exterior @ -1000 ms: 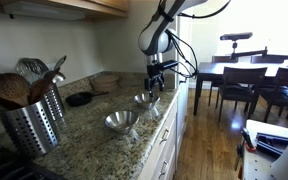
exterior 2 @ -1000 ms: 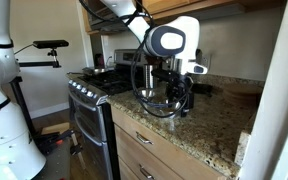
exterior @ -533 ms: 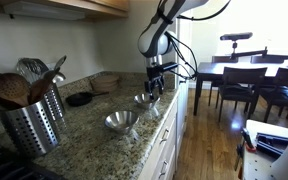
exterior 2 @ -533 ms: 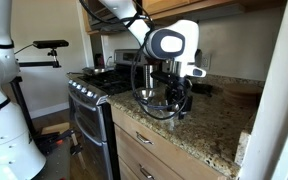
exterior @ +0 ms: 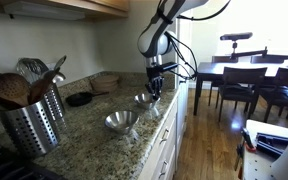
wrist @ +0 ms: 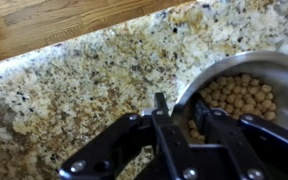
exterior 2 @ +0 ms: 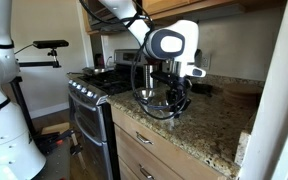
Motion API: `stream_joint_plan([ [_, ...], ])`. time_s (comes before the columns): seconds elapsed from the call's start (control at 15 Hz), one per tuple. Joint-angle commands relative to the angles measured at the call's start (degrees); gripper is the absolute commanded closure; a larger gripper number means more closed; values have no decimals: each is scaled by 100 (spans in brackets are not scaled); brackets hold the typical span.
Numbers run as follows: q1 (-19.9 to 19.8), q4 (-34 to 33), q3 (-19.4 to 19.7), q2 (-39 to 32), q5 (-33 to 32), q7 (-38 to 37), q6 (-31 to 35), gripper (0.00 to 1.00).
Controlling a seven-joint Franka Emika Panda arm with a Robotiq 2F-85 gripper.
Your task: Pour the contents in the bowl on the right into the bowl on the left
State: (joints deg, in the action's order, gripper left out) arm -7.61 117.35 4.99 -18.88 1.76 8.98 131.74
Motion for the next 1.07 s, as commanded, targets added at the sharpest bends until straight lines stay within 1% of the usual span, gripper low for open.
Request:
stream_joint_plan([
  [0.0, -59, -29, -45, 0, 68, 79, 4, 92],
  [0.13, -63, -31, -41, 31, 72, 77, 7, 93],
  [0.2, -64, -31, -37, 47, 70, 74, 17, 90],
  [0.53, -57, -67, -24, 150, 52, 53, -21, 91],
  [0.8, 23, -121, 46, 263, -185, -117, -119, 92],
  [1.0, 45, -123, 43, 383, -240, -150, -167, 92],
])
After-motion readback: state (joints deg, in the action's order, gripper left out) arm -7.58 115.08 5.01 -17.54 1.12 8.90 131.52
